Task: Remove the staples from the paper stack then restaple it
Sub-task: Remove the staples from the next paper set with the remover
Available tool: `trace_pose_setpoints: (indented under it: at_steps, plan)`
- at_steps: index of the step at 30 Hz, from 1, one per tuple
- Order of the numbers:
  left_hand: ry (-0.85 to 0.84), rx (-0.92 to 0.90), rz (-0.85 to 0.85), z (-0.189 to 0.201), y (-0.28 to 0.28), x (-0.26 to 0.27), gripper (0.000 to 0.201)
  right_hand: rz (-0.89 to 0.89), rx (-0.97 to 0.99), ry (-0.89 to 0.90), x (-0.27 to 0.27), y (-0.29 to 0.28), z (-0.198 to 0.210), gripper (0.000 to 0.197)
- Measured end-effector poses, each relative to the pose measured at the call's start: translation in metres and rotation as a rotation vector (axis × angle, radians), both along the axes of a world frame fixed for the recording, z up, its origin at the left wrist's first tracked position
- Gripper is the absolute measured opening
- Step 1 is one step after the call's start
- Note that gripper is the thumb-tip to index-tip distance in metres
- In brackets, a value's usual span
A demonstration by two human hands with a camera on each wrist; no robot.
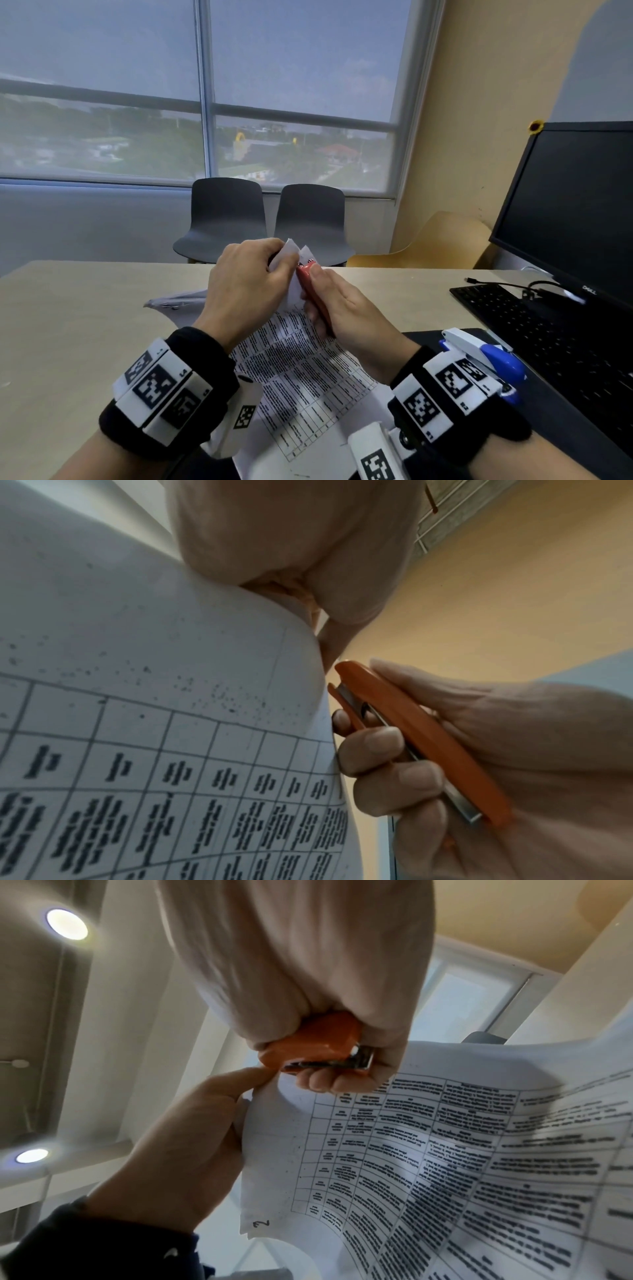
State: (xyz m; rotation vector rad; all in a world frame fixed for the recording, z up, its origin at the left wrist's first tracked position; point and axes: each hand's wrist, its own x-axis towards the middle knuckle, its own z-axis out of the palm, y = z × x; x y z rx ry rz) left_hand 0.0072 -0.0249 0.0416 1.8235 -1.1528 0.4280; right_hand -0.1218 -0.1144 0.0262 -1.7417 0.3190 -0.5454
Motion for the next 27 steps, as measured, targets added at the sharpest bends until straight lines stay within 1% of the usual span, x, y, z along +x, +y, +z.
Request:
trace_pose_setpoints:
  at_steps: [4, 7, 10, 17, 22, 27]
  plan:
    - [0.025, -0.005, 0.038, -0.0007, -0.0006, 0.0023, 0.036, 0.009, 0.013, 0.046, -0.0018, -0.0002, 0.0009, 0.048]
    - [0.038, 0.025, 0.070, -0.0015, -0.0017, 0.0031, 0.036, 0.025, 0.023, 0.076, -0.0041, 0.0010, -0.0008, 0.050]
    - [0.030, 0.047, 0.086, 0.0000, -0.0018, 0.0010, 0.036, 0.024, 0.019, 0.066, -0.0037, 0.0023, -0.0003, 0.052]
    - [0.042, 0.045, 0.104, 0.0033, 0.0005, -0.0027, 0.040, 0.016, 0.011, 0.035, 0.0004, 0.0026, -0.0010, 0.048]
    - [0.027, 0.019, 0.100, 0.0035, 0.0006, -0.0035, 0.032, 0.003, 0.039, 0.012, 0.0007, 0.0028, -0.0031, 0.046]
    - [0.018, 0.017, 0.091, 0.0020, -0.0002, -0.0020, 0.034, 0.015, 0.036, 0.028, -0.0010, 0.0007, -0.0021, 0.046]
